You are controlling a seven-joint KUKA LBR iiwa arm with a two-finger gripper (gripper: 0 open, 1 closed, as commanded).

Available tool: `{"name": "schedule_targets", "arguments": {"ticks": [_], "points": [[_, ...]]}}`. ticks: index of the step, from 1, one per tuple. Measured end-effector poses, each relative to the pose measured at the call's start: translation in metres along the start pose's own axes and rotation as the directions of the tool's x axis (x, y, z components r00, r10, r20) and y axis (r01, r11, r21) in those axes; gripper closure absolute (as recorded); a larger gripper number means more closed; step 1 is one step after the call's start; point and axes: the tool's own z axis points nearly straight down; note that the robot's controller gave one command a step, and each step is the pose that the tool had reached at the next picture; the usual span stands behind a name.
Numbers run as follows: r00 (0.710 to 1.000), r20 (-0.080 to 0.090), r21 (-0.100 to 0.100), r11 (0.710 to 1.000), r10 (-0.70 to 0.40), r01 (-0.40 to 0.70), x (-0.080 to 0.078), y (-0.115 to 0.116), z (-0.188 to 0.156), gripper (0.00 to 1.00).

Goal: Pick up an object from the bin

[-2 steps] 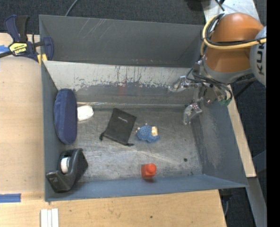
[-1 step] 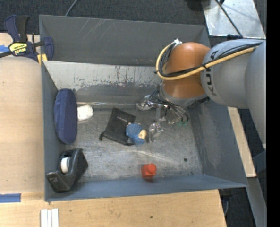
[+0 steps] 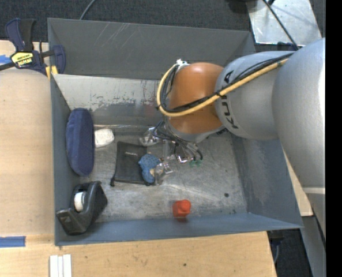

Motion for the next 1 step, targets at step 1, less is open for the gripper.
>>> {"name": "schedule_targets", "arguments": {"ticks": [1], "points": [[1.000,0.007,0.004,1.000,0.006,-0.006,-0.0018,-0.0056,-0.0017,1.00]]}}
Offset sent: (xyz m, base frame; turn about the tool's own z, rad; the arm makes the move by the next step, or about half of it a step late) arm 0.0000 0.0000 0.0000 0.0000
